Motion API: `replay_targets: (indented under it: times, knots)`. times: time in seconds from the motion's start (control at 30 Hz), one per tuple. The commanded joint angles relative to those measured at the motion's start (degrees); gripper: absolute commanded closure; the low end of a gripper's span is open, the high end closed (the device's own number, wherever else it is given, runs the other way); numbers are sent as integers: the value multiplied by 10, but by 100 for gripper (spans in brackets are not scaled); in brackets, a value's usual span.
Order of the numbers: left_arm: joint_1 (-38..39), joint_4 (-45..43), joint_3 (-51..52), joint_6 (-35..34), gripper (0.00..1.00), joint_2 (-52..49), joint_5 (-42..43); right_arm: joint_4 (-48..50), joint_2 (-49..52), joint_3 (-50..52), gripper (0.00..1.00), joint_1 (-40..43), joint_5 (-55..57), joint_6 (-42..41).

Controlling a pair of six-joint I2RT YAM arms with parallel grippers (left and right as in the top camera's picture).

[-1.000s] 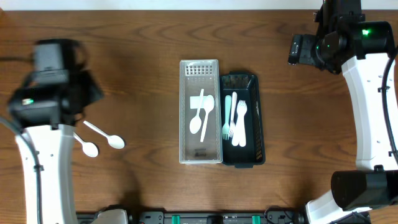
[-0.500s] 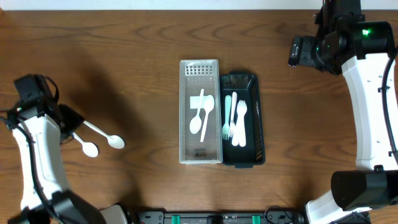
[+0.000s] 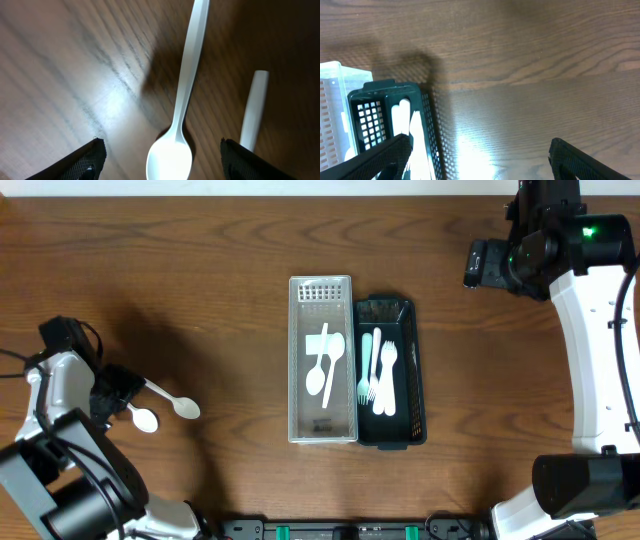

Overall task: Pack container
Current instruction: 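Lower the left gripper onto a white spoon handle and close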

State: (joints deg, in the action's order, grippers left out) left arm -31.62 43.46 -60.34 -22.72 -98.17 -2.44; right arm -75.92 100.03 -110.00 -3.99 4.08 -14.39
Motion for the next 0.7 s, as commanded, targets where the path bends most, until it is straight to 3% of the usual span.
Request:
replay_targets:
  times: [0.0, 0.67]
  knots:
    - [-3, 1, 3, -5, 24, -29, 5, -2, 1, 3, 8, 3, 4, 7]
    - [-2, -35, 3, 21, 19, -116, 5, -3, 1, 3, 8, 3, 4, 7]
